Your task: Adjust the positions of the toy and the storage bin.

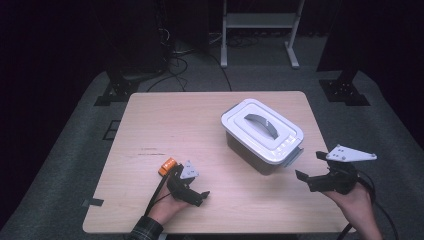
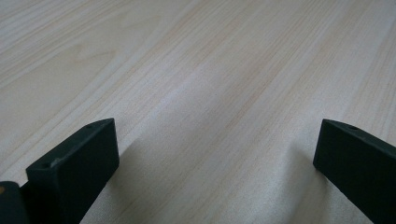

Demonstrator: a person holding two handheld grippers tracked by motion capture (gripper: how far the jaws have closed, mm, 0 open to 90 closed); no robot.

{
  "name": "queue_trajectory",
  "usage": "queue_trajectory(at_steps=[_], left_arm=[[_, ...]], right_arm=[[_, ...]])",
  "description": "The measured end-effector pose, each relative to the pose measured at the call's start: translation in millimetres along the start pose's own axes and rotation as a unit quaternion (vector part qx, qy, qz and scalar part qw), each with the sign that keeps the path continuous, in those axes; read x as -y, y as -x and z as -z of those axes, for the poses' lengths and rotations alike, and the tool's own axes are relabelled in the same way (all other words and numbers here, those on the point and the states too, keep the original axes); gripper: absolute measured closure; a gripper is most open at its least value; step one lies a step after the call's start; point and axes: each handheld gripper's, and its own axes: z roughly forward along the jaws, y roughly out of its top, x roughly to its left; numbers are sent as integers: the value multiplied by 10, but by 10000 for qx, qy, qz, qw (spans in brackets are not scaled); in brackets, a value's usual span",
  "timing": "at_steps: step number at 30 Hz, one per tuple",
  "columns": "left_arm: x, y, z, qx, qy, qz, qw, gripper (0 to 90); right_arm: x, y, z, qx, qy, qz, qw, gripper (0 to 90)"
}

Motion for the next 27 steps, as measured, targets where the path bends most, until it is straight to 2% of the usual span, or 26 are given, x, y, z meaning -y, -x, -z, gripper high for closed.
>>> queue_trajectory(at_steps=[11, 15, 20, 25, 26, 27], left_arm=[[1, 0, -2, -2, 12, 3, 10000, 0], [0, 0, -1, 3, 5, 0, 10000, 0], [0, 0, -1, 3, 9, 4, 10000, 0], [0, 1, -3, 7, 22, 12, 10000, 0], [0, 0, -3, 7, 21, 10, 10000, 0], [0, 0, -3, 4, 23, 7, 10000, 0]], right_arm=[[-357, 122, -67, 6, 89, 70, 9999, 8], [-465, 222, -160, 4, 113, 17, 9999, 9], [-581, 354, -321, -35, -2, -89, 10000, 10], [-667, 529, -429, 8, -76, -319, 9995, 169], [-681, 568, -450, 36, -153, -343, 9993, 256], [-686, 584, -463, 65, -157, -324, 9993, 299]])
